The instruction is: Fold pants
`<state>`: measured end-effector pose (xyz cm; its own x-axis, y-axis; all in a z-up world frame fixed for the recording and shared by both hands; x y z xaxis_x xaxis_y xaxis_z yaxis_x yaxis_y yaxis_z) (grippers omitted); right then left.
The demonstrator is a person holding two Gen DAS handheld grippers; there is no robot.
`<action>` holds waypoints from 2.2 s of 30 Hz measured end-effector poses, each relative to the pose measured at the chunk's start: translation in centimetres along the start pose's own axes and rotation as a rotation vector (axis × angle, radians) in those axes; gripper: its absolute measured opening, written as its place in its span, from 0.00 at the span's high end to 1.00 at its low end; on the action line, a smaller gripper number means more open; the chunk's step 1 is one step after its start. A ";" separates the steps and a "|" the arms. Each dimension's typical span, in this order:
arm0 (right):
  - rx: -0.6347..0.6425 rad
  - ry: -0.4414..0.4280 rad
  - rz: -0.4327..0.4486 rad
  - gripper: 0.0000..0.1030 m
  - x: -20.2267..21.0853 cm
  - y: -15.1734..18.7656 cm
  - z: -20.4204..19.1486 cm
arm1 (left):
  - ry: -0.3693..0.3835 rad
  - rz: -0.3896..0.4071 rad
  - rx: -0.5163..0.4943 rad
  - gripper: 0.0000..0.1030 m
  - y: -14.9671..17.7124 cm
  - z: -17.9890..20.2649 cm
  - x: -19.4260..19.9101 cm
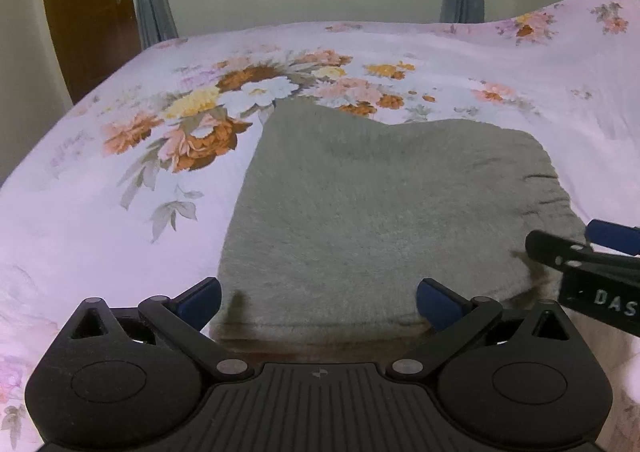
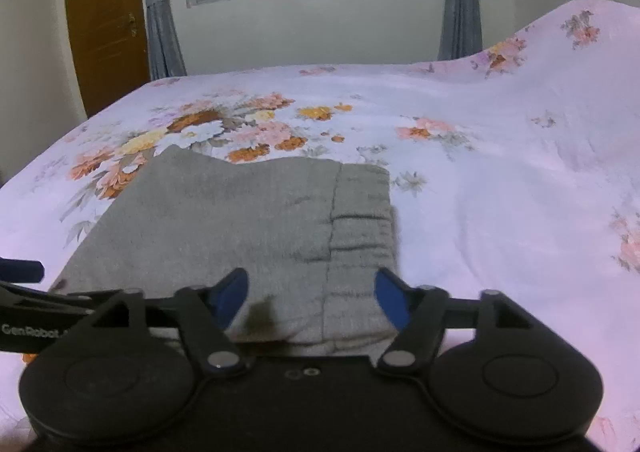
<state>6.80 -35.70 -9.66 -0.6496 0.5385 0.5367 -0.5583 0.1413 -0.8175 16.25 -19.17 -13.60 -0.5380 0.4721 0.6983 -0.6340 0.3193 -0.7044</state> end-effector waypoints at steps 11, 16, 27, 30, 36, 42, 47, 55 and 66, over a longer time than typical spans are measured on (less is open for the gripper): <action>-0.108 -0.087 -0.174 0.06 1.7 0.8 1.2 | -0.015 0.035 -0.017 0.00 0.4 0.2 4.0; -0.112 -0.121 -0.177 0.00 5.5 0.7 1.2 | -0.014 0.046 -0.023 0.00 0.8 0.3 6.8; -0.007 -0.154 -0.008 0.00 17.0 1.1 1.6 | -0.001 0.138 -0.070 0.00 2.3 1.1 16.4; -0.013 -0.129 0.032 0.00 19.5 1.3 2.1 | 0.004 0.163 -0.074 0.00 2.8 1.5 19.2; -0.033 -0.040 0.095 0.00 23.0 1.5 3.7 | 0.014 0.185 -0.044 0.00 3.9 1.8 23.5; -0.056 0.007 0.129 0.00 24.9 2.1 4.8 | 0.012 0.211 -0.043 0.00 4.6 2.6 26.4; -0.096 0.024 0.146 0.00 26.1 2.6 5.6 | 0.018 0.216 -0.051 0.00 5.1 3.4 27.6; -0.109 0.030 0.158 0.00 26.5 2.8 5.6 | 0.031 0.219 -0.042 0.00 5.5 4.2 28.4; -0.102 0.016 0.155 0.00 26.6 3.1 5.3 | 0.024 0.213 -0.044 0.00 5.5 4.6 28.2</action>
<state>-14.97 -25.35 3.26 -0.7151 0.5734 0.3997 -0.3962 0.1385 -0.9076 -4.95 -7.83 2.82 -0.6437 0.5520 0.5301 -0.4822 0.2453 -0.8410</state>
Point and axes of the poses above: each gripper's, at about its wrist camera, not at the fingertips, and x roughly against the way its jaws point, z to its right, y to its underside, the point moved 4 cm from there along -x, roughly the way its jaws point, and after that the axes turned 14 degrees about y, right-handed, at the moved point
